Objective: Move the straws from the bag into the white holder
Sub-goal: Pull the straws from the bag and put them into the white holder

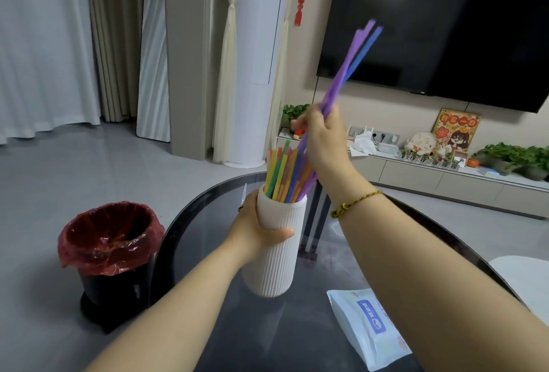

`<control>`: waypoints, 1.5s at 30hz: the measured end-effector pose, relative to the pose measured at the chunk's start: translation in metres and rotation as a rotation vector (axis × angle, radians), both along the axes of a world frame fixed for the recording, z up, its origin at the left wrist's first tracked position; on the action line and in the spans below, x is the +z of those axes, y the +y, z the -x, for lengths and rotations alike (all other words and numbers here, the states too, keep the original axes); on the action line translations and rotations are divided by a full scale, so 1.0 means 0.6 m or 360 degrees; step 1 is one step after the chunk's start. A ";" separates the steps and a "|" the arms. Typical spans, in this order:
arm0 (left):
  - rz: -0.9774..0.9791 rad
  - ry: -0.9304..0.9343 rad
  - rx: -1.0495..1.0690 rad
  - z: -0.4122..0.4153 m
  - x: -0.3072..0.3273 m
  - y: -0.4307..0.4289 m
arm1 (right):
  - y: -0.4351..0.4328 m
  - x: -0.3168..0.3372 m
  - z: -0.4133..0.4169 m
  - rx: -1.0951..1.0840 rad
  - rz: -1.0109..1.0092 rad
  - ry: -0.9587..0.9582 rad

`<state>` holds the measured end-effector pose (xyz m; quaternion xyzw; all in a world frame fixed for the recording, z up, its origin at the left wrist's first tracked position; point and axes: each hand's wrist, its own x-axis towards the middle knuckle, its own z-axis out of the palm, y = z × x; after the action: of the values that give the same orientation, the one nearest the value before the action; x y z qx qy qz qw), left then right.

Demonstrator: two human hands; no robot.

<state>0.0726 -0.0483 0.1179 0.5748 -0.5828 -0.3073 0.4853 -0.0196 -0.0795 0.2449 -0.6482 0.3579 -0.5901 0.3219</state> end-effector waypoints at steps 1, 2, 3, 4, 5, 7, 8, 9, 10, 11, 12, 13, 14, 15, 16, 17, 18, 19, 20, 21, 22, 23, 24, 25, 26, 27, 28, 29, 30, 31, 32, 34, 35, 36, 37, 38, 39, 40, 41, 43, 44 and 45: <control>-0.0009 0.0013 0.0006 0.000 0.000 0.000 | 0.000 -0.008 0.005 -0.0037 -0.0005 0.0240; -0.0014 0.0018 0.0008 0.001 -0.001 0.001 | -0.001 -0.014 0.012 -0.0088 -0.0003 0.0485; -0.0014 0.0024 0.0007 0.001 -0.002 0.001 | -0.002 -0.017 0.019 -0.0131 -0.0016 0.0693; -0.0011 0.0030 0.0005 0.001 -0.003 0.001 | -0.001 -0.017 0.025 -0.0139 -0.0051 0.0829; -0.0007 0.0038 0.0001 0.001 -0.003 0.001 | 0.000 -0.016 0.031 -0.0108 -0.0099 0.0896; 0.0000 0.0044 -0.0009 0.002 -0.004 0.001 | 0.003 -0.009 0.041 -0.0021 -0.0164 0.0949; 0.0001 0.0042 -0.0012 0.002 -0.003 0.001 | 0.005 -0.004 0.043 0.0025 -0.0172 0.0917; -0.0001 0.0040 -0.0011 0.002 -0.003 0.001 | 0.005 0.001 0.044 0.0074 -0.0169 0.0818; -0.0002 0.0033 -0.0004 0.002 -0.003 0.001 | 0.006 0.007 0.043 0.0108 -0.0148 0.0674; 0.0000 0.0019 0.0007 0.003 -0.003 0.001 | 0.007 0.013 0.043 0.0107 -0.0095 0.0522; 0.0003 -0.0003 0.0016 0.003 -0.002 0.002 | 0.007 0.020 0.043 0.0088 -0.0009 0.0398; 0.0011 -0.0023 0.0020 0.004 -0.002 0.002 | 0.008 0.026 0.041 0.0073 0.0092 0.0315; 0.0023 -0.0039 0.0015 0.004 -0.002 0.003 | 0.011 0.032 0.039 0.0077 0.0184 0.0280; 0.0040 -0.0049 0.0002 0.004 -0.003 0.003 | 0.014 0.036 0.035 0.0097 0.0256 0.0297; 0.0058 -0.0057 -0.0011 0.004 -0.003 0.004 | 0.017 0.038 0.031 0.0120 0.0308 0.0351; 0.0071 -0.0063 -0.0020 0.004 -0.003 0.005 | 0.019 0.038 0.027 0.0136 0.0342 0.0426; 0.0076 -0.0066 -0.0025 0.003 -0.003 0.006 | 0.018 0.034 0.024 0.0141 0.0362 0.0515; 0.0071 -0.0065 -0.0026 0.003 -0.002 0.006 | 0.019 0.028 0.022 0.0127 0.0369 0.0627; 0.0059 -0.0059 -0.0021 0.003 -0.002 0.007 | 0.019 0.021 0.021 0.0086 0.0364 0.0773; 0.0042 -0.0050 -0.0013 0.003 -0.001 0.007 | 0.020 0.012 0.023 0.0029 0.0348 0.0938; 0.0021 -0.0041 -0.0003 0.003 -0.001 0.008 | 0.019 0.003 0.025 -0.0018 0.0319 0.1093; 0.0004 -0.0030 0.0006 0.004 0.000 0.008 | 0.018 -0.004 0.028 -0.0045 0.0282 0.1204; -0.0007 -0.0015 0.0010 0.004 0.000 0.008 | 0.017 -0.010 0.031 -0.0061 0.0243 0.1257; -0.0014 0.0000 0.0010 0.004 0.000 0.008 | 0.015 -0.012 0.033 -0.0085 0.0214 0.1243; -0.0016 0.0009 0.0009 0.004 0.001 0.008 | 0.013 -0.011 0.034 -0.0102 0.0188 0.1141; -0.0010 0.0004 0.0008 0.004 0.002 0.009 | 0.013 -0.007 0.034 -0.0090 0.0176 0.0978; 0.0002 -0.0013 0.0005 0.004 0.002 0.008 | 0.013 -0.001 0.033 -0.0062 0.0214 0.0815; 0.0019 -0.0031 -0.0001 0.004 0.002 0.008 | 0.015 0.008 0.031 -0.0039 0.0308 0.0727; 0.0040 -0.0044 -0.0010 0.004 0.002 0.008 | 0.019 0.016 0.027 -0.0030 0.0430 0.0739; 0.0060 -0.0053 -0.0020 0.003 0.000 0.008 | 0.022 0.021 0.022 -0.0012 0.0541 0.0802; 0.0078 -0.0060 -0.0029 0.002 -0.001 0.008 | 0.023 0.023 0.017 0.0018 0.0622 0.0895; 0.0098 -0.0063 -0.0034 0.001 -0.003 0.009 | 0.023 0.017 0.010 0.0033 0.0694 0.1106; 0.0098 -0.0057 -0.0031 0.001 -0.003 0.009 | 0.022 0.011 0.009 -0.0001 0.0697 0.1157; 0.0093 -0.0052 -0.0027 0.001 -0.002 0.008 | 0.022 0.005 0.009 -0.0048 0.0683 0.1126; 0.0092 -0.0054 -0.0021 0.000 -0.002 0.008 | 0.024 0.002 0.009 -0.0090 0.0665 0.0991; 0.0095 -0.0062 -0.0017 0.000 -0.002 0.007 | 0.028 0.003 0.009 -0.0123 0.0672 0.0796; 0.0101 -0.0072 -0.0019 0.000 -0.003 0.007 | 0.029 0.008 0.010 -0.0145 0.0720 0.0628; 0.0108 -0.0080 -0.0028 0.001 -0.003 0.008 | 0.030 0.013 0.010 -0.0161 0.0792 0.0552; 0.0114 -0.0087 -0.0040 0.001 -0.003 0.008 | 0.030 0.018 0.009 -0.0165 0.0858 0.0587; 0.0116 -0.0089 -0.0051 0.000 -0.004 0.009 | 0.030 0.022 0.003 -0.0172 0.0915 0.0884; 0.0113 -0.0086 -0.0048 0.000 -0.004 0.009 | 0.028 0.021 0.002 -0.0178 0.0910 0.1052; 0.0107 -0.0083 -0.0044 -0.001 -0.004 0.009 | 0.027 0.018 0.001 -0.0182 0.0887 0.1182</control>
<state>0.0730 -0.0429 0.1156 0.5579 -0.6131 -0.2792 0.4847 -0.0202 -0.0633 0.2554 -0.8565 0.3119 -0.4086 -0.0475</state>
